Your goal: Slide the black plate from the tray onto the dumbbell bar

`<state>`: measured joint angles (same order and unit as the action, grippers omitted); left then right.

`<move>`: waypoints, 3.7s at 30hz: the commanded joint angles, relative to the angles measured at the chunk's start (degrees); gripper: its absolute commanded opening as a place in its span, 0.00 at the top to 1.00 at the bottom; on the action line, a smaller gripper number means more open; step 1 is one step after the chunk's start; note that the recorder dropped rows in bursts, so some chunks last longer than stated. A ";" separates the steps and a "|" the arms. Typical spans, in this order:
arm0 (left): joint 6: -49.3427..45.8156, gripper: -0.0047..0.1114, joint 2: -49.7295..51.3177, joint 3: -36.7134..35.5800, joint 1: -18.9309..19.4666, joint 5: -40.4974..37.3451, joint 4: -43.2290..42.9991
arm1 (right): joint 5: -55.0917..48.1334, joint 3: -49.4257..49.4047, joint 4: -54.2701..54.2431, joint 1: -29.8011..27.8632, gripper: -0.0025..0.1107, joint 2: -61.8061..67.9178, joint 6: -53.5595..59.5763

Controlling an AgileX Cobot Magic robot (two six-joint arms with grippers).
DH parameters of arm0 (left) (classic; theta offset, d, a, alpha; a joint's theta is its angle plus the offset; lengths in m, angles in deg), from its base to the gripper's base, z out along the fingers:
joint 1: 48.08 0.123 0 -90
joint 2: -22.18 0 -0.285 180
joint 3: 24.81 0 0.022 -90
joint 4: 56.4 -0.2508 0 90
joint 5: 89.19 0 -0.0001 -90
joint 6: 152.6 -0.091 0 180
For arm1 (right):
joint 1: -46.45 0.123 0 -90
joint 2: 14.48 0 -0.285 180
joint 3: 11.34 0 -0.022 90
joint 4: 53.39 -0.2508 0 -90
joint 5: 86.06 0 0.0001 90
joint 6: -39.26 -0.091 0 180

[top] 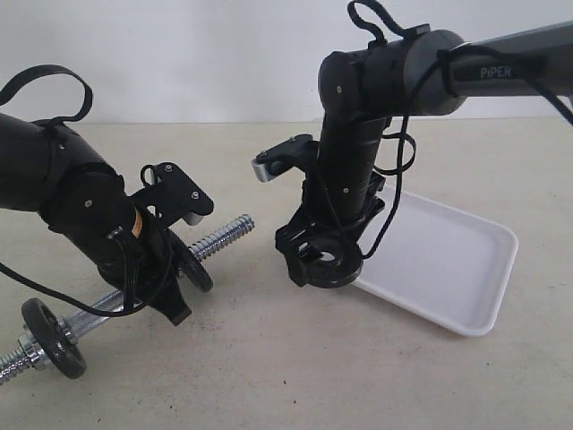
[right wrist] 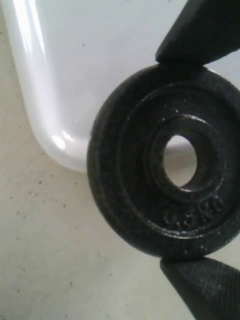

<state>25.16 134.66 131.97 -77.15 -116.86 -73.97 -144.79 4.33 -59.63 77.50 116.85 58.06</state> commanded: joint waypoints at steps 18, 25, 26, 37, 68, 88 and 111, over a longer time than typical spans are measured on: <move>0.46 0.92 -1.29 0.05 -0.34 -0.42 0.23 | -2.65 0.37 -2.21 -1.96 0.98 -1.05 4.38; 0.46 0.92 -1.29 0.05 -0.34 -0.66 0.21 | -2.81 0.37 -2.29 -1.96 0.98 1.89 6.37; 0.46 0.92 -1.29 0.05 -0.34 -0.66 0.21 | -2.81 0.37 -2.44 -1.96 0.98 2.29 6.37; 0.46 0.92 -1.29 0.05 -0.34 -0.04 0.21 | -1.51 0.37 -3.66 -1.96 0.98 2.78 10.26; 0.46 0.92 -1.29 0.05 -0.34 0.19 0.21 | -3.67 0.37 -15.48 -7.16 0.98 1.00 15.52; 0.46 0.92 -1.29 0.05 -0.34 -0.02 0.21 | -4.45 0.37 -13.39 -7.16 0.98 1.00 16.17; 0.46 0.92 -1.29 0.05 -0.34 -0.01 0.67 | -4.47 0.37 -12.59 -7.16 0.64 1.00 15.89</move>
<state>25.16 134.66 131.97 -77.15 -116.86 -73.97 -148.62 4.33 -71.68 70.47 119.39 73.71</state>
